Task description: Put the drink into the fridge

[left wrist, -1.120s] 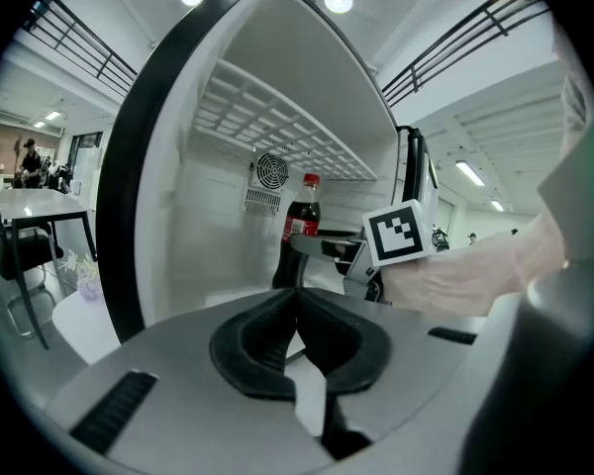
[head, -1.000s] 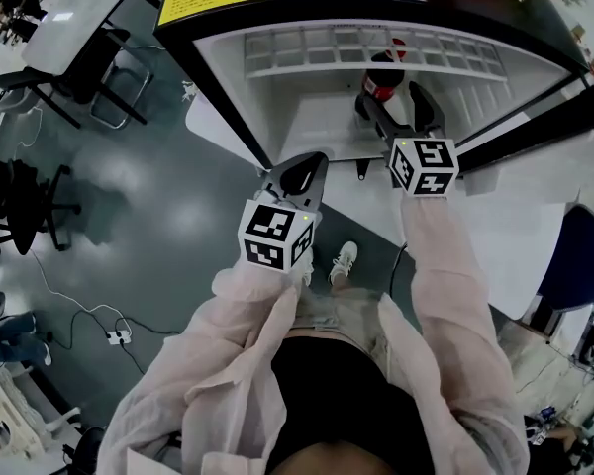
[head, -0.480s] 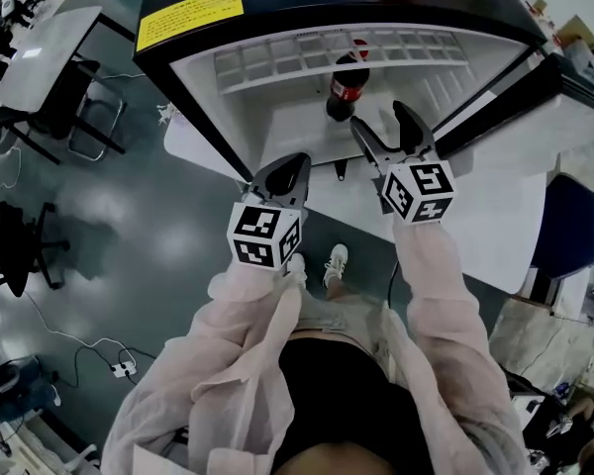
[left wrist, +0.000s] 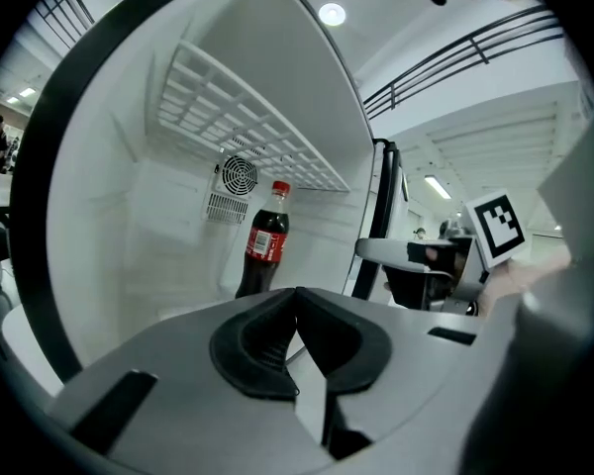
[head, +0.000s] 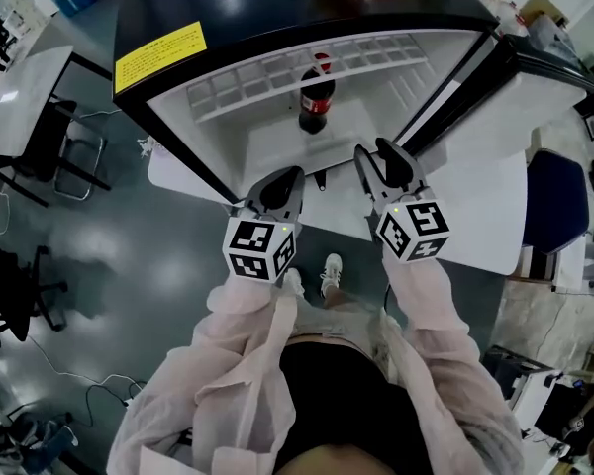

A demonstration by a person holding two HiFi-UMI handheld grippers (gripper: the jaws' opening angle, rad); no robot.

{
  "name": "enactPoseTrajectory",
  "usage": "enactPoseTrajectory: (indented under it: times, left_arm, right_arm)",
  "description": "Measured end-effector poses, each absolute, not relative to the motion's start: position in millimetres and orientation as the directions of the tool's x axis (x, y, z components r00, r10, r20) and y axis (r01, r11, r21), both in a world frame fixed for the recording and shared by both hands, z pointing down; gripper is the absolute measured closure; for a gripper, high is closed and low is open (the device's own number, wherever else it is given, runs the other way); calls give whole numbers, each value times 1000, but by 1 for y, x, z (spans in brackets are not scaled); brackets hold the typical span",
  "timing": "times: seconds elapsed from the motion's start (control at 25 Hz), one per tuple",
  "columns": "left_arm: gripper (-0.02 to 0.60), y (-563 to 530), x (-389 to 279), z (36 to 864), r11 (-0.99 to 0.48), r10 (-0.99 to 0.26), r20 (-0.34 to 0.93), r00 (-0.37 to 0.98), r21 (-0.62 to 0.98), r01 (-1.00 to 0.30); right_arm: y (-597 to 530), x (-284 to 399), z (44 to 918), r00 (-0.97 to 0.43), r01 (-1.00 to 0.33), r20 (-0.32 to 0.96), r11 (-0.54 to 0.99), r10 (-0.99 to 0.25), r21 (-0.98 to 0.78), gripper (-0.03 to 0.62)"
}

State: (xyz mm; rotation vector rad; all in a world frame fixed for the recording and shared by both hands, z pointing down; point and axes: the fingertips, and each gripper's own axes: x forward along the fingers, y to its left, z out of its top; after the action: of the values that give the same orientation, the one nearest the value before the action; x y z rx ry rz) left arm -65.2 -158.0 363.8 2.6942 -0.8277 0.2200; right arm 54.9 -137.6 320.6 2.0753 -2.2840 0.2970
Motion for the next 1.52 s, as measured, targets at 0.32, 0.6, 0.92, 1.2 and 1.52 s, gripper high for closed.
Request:
enactPoseTrajectory:
  times: [0.32, 0.6, 0.92, 1.2, 1.52]
  left_arm:
    - [569, -155, -67, 346, -807, -506, 203, 838, 231, -544]
    - [569, -138, -69, 336, -832, -490, 197, 849, 183, -523]
    - [569, -125, -68, 346, -852, -479, 233, 847, 108, -512]
    - [569, -124, -68, 349, -846, -481, 238, 844, 126, -518]
    - [569, -119, -65, 354, -849, -469, 252, 846, 134, -511]
  right_arm:
    - [-107, 54, 298, -16, -1000, 112, 15, -994, -11, 567]
    - [-84, 46, 299, -8, -998, 133, 1, -991, -56, 584]
    - [-61, 48, 326, 11, -995, 209, -32, -978, -98, 585]
    - [-54, 56, 332, 33, -992, 225, -59, -974, -112, 585]
    - [-56, 50, 342, 5, -990, 242, -40, -970, -139, 585]
